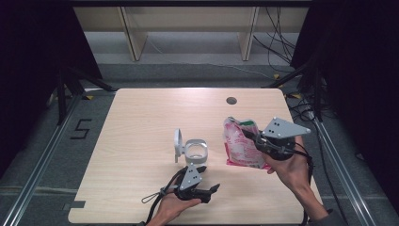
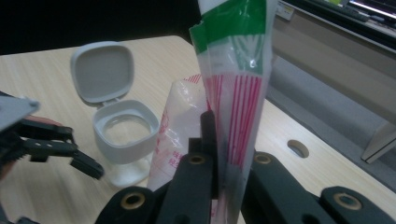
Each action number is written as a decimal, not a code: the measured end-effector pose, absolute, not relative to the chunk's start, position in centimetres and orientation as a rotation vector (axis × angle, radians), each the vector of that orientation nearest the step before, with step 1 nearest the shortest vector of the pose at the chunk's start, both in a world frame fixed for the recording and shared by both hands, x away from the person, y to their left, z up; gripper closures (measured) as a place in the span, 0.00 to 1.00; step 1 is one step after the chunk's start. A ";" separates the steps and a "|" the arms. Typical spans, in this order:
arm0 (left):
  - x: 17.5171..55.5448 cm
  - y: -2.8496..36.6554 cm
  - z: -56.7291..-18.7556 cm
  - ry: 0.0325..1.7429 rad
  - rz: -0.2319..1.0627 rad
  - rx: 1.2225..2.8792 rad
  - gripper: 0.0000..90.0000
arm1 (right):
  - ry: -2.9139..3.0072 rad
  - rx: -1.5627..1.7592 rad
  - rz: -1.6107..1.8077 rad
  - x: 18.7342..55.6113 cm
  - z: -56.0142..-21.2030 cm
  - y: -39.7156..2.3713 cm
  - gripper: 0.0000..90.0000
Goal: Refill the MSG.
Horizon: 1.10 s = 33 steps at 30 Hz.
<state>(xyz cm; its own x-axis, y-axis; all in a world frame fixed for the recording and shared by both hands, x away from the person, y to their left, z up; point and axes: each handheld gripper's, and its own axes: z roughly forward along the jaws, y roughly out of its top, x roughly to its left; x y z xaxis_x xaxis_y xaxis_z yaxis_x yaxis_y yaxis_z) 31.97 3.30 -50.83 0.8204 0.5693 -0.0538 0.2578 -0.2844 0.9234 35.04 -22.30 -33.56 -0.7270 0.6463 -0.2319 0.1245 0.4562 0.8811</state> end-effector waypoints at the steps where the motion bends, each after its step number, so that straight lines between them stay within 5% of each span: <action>1: 32.2 2.9 -50.9 0.621 0.332 1.866 0.26 | 2.155 0.638 1.239 34.8 -33.4 -22.2 1.00; 11: 32.9 0.3 -50.7 0.639 0.411 1.827 0.35 | 2.191 0.550 1.292 33.2 -32.2 -20.6 1.00; 21: 33.4 -0.4 -51.0 0.606 0.535 1.789 0.75 | 2.239 0.541 1.243 33.4 -32.4 -19.1 1.00; 33: 33.3 -1.7 -50.9 0.739 0.437 1.708 0.78 | 2.259 0.586 1.233 36.5 -32.1 -18.0 1.00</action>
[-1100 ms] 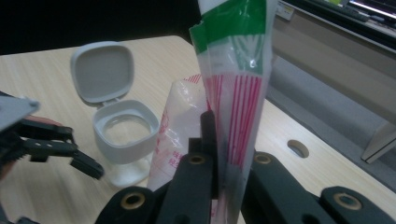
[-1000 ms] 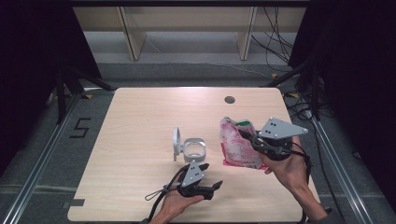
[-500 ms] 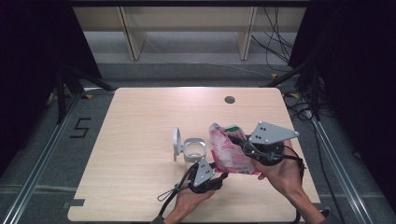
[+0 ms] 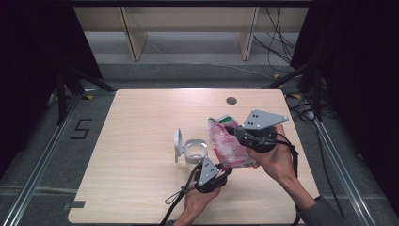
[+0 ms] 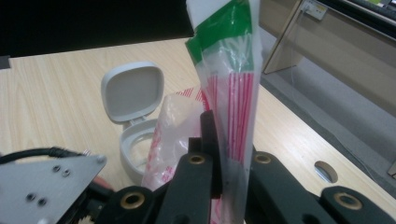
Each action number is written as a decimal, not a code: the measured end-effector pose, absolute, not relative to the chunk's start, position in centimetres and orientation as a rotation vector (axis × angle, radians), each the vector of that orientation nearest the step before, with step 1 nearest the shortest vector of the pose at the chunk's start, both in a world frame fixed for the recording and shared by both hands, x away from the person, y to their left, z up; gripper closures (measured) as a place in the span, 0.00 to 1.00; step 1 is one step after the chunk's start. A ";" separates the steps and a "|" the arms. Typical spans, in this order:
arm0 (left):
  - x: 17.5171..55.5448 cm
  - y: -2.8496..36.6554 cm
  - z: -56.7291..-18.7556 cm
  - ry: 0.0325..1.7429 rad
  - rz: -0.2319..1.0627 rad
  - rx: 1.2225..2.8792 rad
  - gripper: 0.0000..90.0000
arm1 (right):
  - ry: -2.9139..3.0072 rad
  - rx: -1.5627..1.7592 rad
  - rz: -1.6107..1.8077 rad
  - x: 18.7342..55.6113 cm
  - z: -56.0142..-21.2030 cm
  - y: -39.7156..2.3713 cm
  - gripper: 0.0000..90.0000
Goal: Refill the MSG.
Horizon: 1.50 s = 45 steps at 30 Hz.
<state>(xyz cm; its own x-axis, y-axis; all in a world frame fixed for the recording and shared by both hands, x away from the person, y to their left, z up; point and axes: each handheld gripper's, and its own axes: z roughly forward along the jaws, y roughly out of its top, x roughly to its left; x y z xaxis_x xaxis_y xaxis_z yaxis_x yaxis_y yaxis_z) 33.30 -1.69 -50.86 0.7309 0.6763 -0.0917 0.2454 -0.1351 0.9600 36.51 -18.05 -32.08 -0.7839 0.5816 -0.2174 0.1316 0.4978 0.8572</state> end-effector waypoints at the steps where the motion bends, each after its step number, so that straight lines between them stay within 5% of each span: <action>1: 33.3 -1.8 -50.9 0.753 0.417 1.694 0.78 | 2.263 0.567 1.231 36.8 -32.1 -17.9 1.00; 20: 33.9 -1.8 -50.9 0.805 0.369 1.647 0.78 | 2.403 0.605 1.166 40.4 -32.1 -13.7 1.00; 45: 34.2 -3.1 -51.7 0.844 0.380 1.597 0.79 | 2.451 0.654 1.158 40.7 -32.9 -12.5 1.00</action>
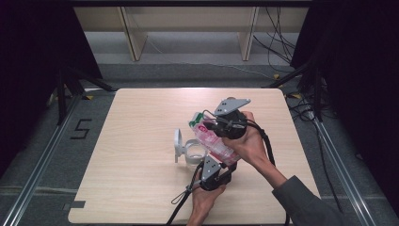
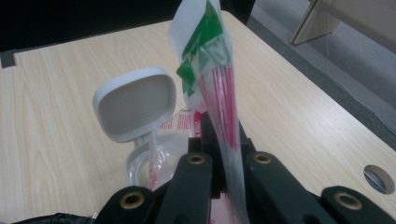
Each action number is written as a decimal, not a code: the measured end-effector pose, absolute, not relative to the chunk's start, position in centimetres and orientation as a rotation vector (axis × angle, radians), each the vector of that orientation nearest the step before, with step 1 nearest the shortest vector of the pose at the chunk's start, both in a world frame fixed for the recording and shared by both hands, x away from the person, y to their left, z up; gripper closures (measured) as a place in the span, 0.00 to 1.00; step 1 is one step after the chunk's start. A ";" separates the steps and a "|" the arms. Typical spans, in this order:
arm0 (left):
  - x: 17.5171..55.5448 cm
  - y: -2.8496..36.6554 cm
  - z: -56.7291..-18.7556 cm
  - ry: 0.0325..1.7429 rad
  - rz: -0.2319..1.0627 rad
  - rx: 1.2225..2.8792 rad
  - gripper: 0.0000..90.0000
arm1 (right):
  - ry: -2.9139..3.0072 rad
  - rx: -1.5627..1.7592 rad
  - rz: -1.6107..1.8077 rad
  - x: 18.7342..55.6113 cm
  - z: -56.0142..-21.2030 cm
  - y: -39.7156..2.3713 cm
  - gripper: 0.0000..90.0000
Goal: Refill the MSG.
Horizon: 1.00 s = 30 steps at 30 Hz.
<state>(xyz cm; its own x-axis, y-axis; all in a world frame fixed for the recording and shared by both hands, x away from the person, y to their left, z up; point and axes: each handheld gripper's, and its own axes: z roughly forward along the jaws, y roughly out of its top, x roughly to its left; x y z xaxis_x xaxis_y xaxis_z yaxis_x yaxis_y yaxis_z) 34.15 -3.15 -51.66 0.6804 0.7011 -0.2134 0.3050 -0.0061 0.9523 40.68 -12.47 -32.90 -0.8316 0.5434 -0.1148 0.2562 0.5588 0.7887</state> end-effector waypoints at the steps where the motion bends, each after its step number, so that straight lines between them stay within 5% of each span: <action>1: 34.1 -3.2 -51.6 0.846 0.394 1.604 0.79 | 2.453 0.636 1.158 40.7 -32.9 -12.4 1.00; 30: 34.0 -4.4 -51.1 0.814 0.392 1.580 0.79 | 2.485 0.597 1.077 40.2 -32.7 -11.1 1.00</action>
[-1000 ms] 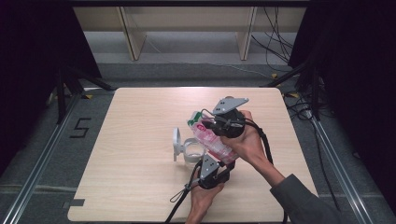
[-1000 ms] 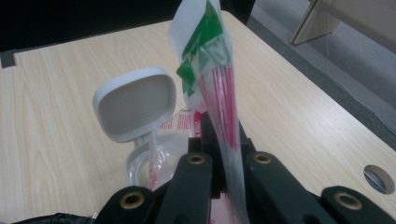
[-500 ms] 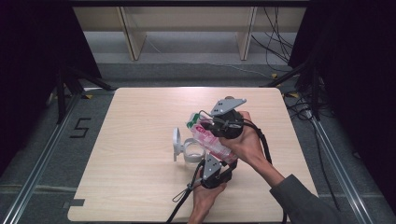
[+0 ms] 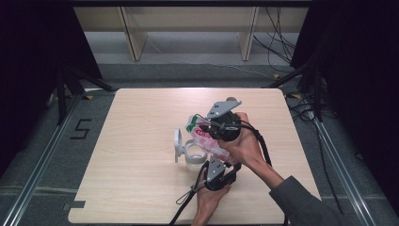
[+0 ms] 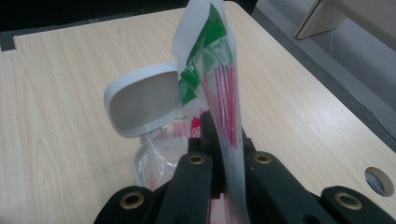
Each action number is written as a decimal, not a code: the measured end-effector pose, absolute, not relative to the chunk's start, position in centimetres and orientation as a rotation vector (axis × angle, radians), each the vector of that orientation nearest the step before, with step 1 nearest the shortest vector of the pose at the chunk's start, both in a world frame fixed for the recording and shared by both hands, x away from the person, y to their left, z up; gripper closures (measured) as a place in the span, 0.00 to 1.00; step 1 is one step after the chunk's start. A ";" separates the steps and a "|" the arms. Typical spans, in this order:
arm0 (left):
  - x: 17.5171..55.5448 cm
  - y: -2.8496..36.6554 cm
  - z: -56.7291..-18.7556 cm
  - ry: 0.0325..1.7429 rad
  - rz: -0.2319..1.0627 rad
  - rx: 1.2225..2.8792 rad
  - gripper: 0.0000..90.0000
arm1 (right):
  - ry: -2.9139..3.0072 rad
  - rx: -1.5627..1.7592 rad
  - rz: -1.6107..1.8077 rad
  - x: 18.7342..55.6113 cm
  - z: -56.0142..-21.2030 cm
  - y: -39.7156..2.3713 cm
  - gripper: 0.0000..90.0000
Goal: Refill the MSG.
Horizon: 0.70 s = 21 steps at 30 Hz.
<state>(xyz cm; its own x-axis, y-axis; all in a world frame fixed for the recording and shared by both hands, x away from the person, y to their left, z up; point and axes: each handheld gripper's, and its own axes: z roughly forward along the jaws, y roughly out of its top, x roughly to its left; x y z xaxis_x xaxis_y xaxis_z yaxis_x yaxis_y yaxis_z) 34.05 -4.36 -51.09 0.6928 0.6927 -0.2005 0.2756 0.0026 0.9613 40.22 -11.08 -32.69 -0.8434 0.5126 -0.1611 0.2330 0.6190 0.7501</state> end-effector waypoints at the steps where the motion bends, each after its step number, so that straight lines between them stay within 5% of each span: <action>1: 34.0 -4.3 -51.1 0.816 0.389 1.577 0.79 | 2.493 0.631 1.076 40.1 -32.7 -11.0 1.00; 21: 34.2 -4.8 -51.3 0.815 0.362 1.566 0.80 | 2.513 0.633 1.047 40.8 -33.3 -10.4 1.00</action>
